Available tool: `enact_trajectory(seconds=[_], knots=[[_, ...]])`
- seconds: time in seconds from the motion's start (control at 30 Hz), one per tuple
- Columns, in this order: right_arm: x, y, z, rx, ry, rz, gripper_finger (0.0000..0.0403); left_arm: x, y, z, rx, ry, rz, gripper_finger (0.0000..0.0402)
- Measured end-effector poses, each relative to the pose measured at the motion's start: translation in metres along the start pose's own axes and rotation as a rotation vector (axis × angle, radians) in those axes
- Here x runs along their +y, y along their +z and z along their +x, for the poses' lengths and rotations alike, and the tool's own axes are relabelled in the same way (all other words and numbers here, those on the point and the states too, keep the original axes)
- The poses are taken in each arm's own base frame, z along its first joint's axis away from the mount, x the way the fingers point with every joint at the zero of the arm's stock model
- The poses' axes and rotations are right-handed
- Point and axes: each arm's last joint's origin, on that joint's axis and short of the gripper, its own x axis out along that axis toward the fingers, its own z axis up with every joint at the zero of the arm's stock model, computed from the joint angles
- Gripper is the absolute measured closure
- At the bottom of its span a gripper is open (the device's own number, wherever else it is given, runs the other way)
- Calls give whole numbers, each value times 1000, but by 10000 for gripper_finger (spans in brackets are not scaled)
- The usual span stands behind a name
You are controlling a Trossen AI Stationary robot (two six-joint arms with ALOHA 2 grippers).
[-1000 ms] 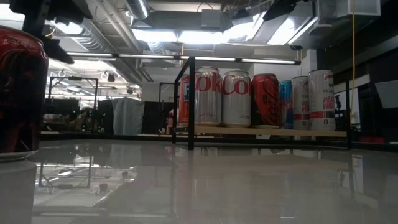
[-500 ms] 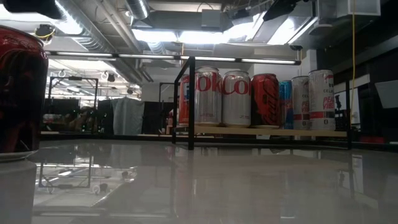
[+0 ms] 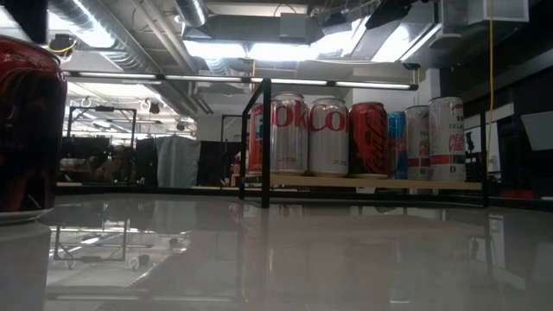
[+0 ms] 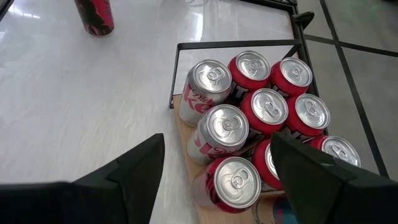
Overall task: Place canned beverage on shelf
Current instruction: Put the red soda can on the shelf
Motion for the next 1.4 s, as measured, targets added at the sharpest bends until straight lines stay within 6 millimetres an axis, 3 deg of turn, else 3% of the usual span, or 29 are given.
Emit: enact_trajectory(seconds=[0.33,0.57,0.83,1.4], knots=[[0,0,0,0,0,0,120,-8,-3,14,59,34,-54,15],[0,0,0,0,0,0,120,-6,-2,15,5,52,-53,15],[0,0,0,0,0,0,120,1,-7,34,35,90,-97,15],[0,0,0,0,0,0,120,-5,-14,42,-27,118,-60,15]])
